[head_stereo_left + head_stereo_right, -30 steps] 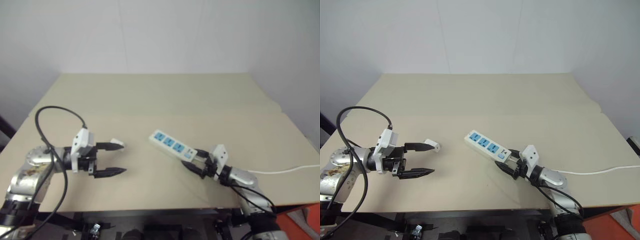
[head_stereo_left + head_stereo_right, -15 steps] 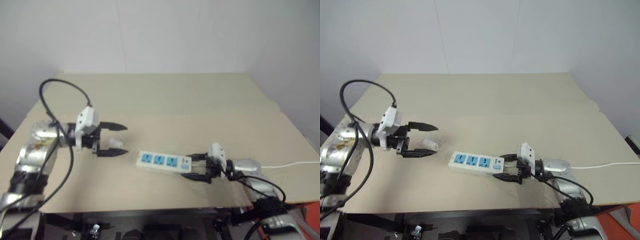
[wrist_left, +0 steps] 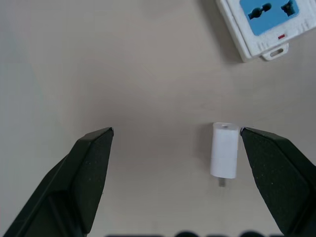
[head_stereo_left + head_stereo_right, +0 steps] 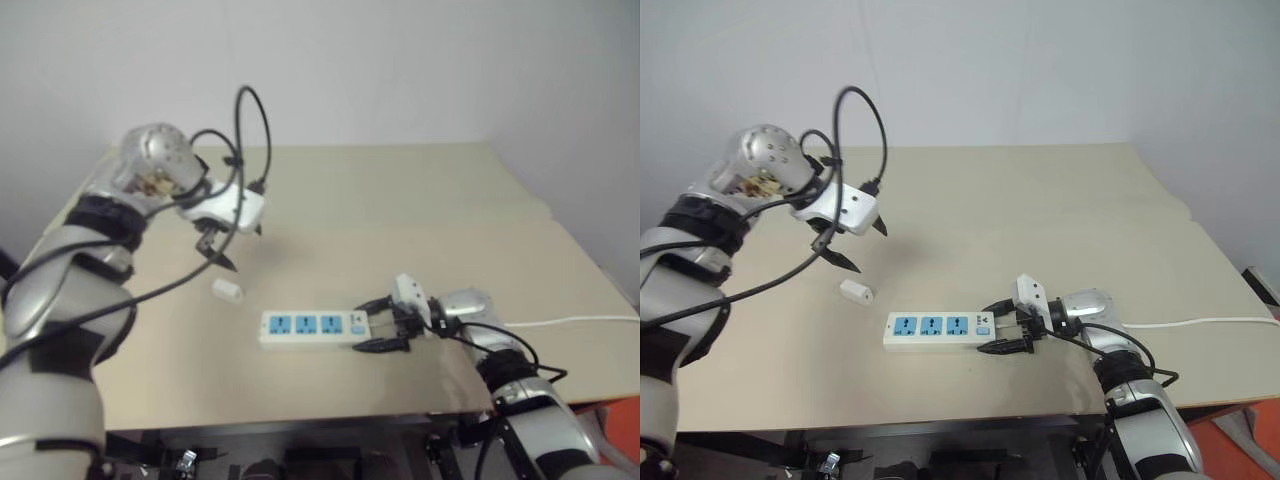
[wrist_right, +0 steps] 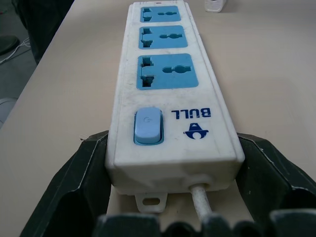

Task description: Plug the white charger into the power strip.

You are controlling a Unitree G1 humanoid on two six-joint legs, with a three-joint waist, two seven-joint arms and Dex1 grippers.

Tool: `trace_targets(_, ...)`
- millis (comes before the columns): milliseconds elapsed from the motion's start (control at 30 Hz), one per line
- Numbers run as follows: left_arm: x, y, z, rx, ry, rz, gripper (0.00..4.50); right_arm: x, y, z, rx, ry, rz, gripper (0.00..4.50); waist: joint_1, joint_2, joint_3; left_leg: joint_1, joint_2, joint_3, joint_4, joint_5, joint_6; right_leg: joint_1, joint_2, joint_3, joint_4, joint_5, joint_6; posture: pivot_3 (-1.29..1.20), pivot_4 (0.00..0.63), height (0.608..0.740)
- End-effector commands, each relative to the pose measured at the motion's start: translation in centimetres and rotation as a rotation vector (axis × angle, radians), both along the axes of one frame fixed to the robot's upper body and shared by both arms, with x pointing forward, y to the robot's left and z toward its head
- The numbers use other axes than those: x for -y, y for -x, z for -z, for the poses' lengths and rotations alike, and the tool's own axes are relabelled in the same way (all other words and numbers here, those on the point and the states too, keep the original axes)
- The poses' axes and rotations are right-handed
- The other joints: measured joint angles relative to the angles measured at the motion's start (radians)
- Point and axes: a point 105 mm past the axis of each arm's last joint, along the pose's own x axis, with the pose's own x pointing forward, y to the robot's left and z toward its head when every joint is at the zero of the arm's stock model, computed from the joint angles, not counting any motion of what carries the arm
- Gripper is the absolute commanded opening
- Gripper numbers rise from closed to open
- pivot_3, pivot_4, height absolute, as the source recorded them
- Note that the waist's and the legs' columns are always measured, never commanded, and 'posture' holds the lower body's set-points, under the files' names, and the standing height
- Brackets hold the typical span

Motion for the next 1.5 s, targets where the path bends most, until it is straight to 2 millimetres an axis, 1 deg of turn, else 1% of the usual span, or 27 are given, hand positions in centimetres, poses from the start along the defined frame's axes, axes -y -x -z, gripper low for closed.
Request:
trace_targets(33,-1.1,-0.1,0.5,-0.013,-0.108,-0.005,4.50,0.3,0.3,1.8,-0.052,0.074,0.011,3.42,-0.001,0.000,0.000,0.000,0.000,0.000,0.000,0.000,0.000,-0.001,0.000,0.000,0.001,0.000,0.000,0.00,0.150,0.740)
trace_targets(133,-1.6,-0.1,1.6,-0.031,-0.184,0.012,4.50,0.4,0.2,1.9,-0.051,0.081,0.022,3.42,0.000,0.000,0.000,-0.001,0.000,0.000,0.000,0.000,0.000,-0.001,0.000,0.000,0.001,0.000,0.000,0.00,0.150,0.740)
trace_targets(233,-1.4,0.0,2.4,-0.051,-0.172,0.019,4.50,0.5,0.3,2.0,-0.058,0.081,0.030,3.42,0.002,-0.001,0.000,-0.001,0.000,0.000,0.001,0.000,0.000,-0.001,0.000,0.000,0.001,0.000,0.000,0.00,0.150,0.740)
trace_targets(400,-1.1,0.3,3.1,-0.070,-0.148,0.047,4.50,0.5,0.5,2.1,-0.059,0.079,0.030,3.42,0.001,-0.001,0.000,-0.001,0.000,-0.001,0.001,0.000,0.000,-0.001,0.000,0.000,0.002,0.000,0.000,0.00,0.150,0.740)
trace_targets(767,-1.2,0.6,5.3,-0.107,-0.192,0.062,4.50,0.0,0.3,2.1,-0.051,0.071,0.041,3.42,0.001,-0.001,0.000,-0.001,0.000,-0.001,0.001,0.000,0.000,-0.001,0.000,0.000,0.003,0.000,0.000,0.00,0.150,0.740)
trace_targets(867,-0.7,0.6,5.9,-0.122,-0.164,0.060,4.50,0.0,0.3,2.1,-0.052,0.072,0.045,3.42,0.001,-0.001,0.000,-0.001,0.000,-0.001,0.001,0.000,0.000,-0.001,0.000,0.000,0.003,0.000,0.000,0.00,0.150,0.740)
trace_targets(1033,-0.5,0.6,6.2,-0.123,-0.191,0.077,4.50,0.2,0.4,2.1,-0.053,0.072,0.050,3.42,0.000,-0.001,0.000,0.000,0.000,-0.001,0.001,0.000,0.000,-0.001,0.000,0.000,0.003,0.000,0.000,0.00,0.150,0.740)
trace_targets(1167,-0.8,0.5,6.3,-0.110,-0.232,0.081,4.50,0.2,0.4,2.1,-0.053,0.072,0.057,3.42,0.000,-0.001,0.000,0.000,0.000,-0.001,0.001,0.000,0.000,0.000,0.000,0.000,0.003,0.000,0.000,0.00,0.150,0.740)
trace_targets(1400,-0.7,0.4,6.7,-0.116,-0.237,0.079,4.50,0.1,0.5,2.4,-0.051,0.075,0.061,3.42,0.000,-0.001,0.000,0.000,0.000,-0.001,0.001,0.000,0.000,0.000,0.000,0.000,0.003,0.000,0.000,0.00,0.150,0.740)
trace_targets(1500,-1.0,0.3,6.8,-0.102,-0.261,0.076,4.50,0.1,0.4,2.3,-0.051,0.076,0.064,3.42,0.000,-0.001,0.000,0.000,0.000,-0.001,0.001,0.000,0.000,0.000,0.000,0.000,0.003,0.000,0.000,0.00,0.150,0.740)
